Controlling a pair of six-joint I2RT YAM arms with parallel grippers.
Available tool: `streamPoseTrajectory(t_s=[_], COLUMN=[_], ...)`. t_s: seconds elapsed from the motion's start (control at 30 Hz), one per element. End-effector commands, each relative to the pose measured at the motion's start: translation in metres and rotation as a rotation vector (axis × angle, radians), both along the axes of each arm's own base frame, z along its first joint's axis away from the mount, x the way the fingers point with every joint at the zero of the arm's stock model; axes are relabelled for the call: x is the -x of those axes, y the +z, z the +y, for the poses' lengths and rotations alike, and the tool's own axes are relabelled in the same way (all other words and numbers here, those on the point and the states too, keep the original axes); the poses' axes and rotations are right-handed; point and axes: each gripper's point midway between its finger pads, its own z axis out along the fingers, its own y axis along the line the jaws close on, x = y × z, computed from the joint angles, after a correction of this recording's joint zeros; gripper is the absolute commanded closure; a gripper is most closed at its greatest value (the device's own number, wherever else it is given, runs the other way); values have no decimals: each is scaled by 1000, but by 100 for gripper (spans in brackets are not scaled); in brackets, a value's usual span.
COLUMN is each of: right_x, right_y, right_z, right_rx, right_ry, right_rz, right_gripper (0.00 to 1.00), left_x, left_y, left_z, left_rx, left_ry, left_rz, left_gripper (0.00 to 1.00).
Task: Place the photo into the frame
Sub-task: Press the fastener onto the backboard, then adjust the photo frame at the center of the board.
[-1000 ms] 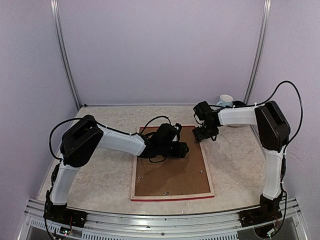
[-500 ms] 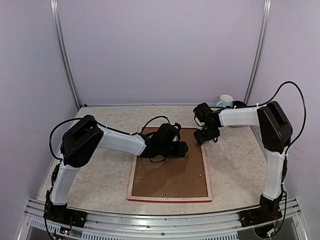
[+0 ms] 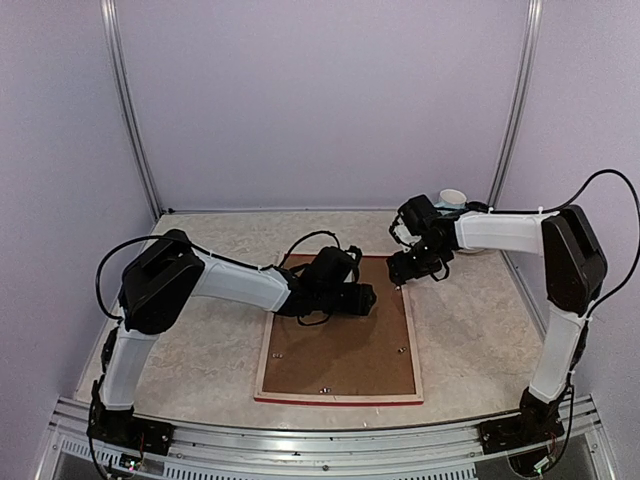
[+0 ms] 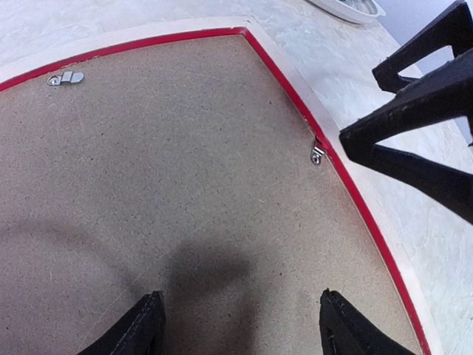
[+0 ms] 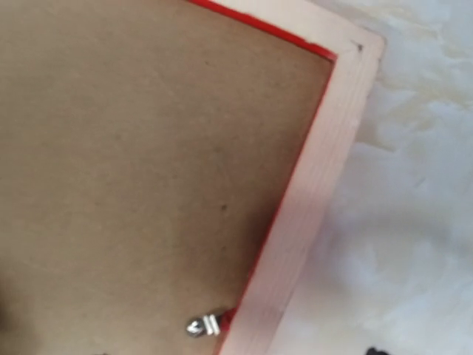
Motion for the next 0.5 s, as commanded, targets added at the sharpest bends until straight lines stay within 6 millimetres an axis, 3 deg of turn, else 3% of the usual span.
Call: streamPoseTrajectory(t_s=[0.0, 0.13, 0.27, 0.33, 0.37, 0.47], right_x=[4, 11, 16, 19, 21, 18], right_y=[4, -9, -17, -19, -22, -24], right_z=[1, 0, -14, -19, -21, -9], right_rx=[-168, -257, -287, -301, -306, -352], right_ry=[-91, -213, -364, -408, -422, -399], right_rz=[26, 43, 32, 19, 21, 30], right_gripper=[28, 33, 33, 33, 33, 32], left_x=[5, 4, -2, -9, -13, -28], left_y=[11, 41, 70, 84, 93, 90], left_z=[12, 31, 63, 79, 87, 118], left_rx=[-44, -41, -43, -48, -47, -63], left_ry=[2, 84, 180, 209, 226, 278], left_rz=[-28, -86, -136, -164, -172, -152], left_gripper=[28, 24, 17, 3, 1, 1])
